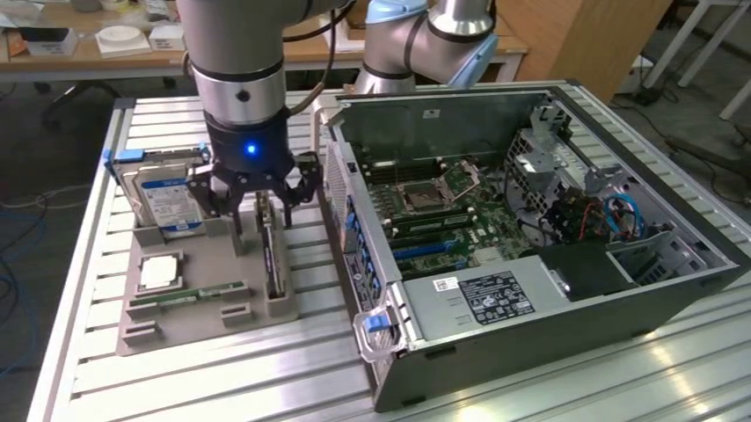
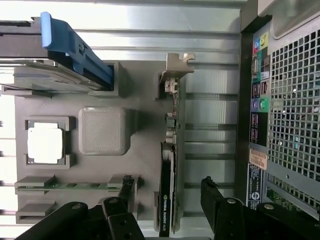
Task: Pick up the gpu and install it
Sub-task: 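Pick up the gpu and move the gpu toward the slot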
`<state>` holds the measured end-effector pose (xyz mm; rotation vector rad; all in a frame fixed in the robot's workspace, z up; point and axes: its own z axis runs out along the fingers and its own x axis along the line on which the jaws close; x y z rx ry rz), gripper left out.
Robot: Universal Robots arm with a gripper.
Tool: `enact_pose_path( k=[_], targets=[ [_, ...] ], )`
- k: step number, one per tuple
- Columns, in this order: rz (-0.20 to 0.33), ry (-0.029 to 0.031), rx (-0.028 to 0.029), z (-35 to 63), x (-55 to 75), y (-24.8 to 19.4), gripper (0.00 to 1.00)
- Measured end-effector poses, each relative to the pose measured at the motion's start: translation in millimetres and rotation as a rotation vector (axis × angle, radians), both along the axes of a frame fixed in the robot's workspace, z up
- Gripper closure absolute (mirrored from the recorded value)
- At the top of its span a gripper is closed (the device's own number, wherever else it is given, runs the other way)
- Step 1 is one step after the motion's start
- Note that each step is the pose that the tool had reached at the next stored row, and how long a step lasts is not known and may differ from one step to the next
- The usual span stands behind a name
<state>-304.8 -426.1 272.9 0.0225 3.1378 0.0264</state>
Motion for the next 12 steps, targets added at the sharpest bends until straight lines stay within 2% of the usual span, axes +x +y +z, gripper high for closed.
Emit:
enact_pose_path(
  k=[4, 12],
  targets=[
    [-0.017, 0.0000, -0.0005, -4.8, -0.1, -0.1, 0.36],
    [-0.019, -0.0001, -0.0005, -13.2, -0.1, -0.1, 0.36]
  ],
)
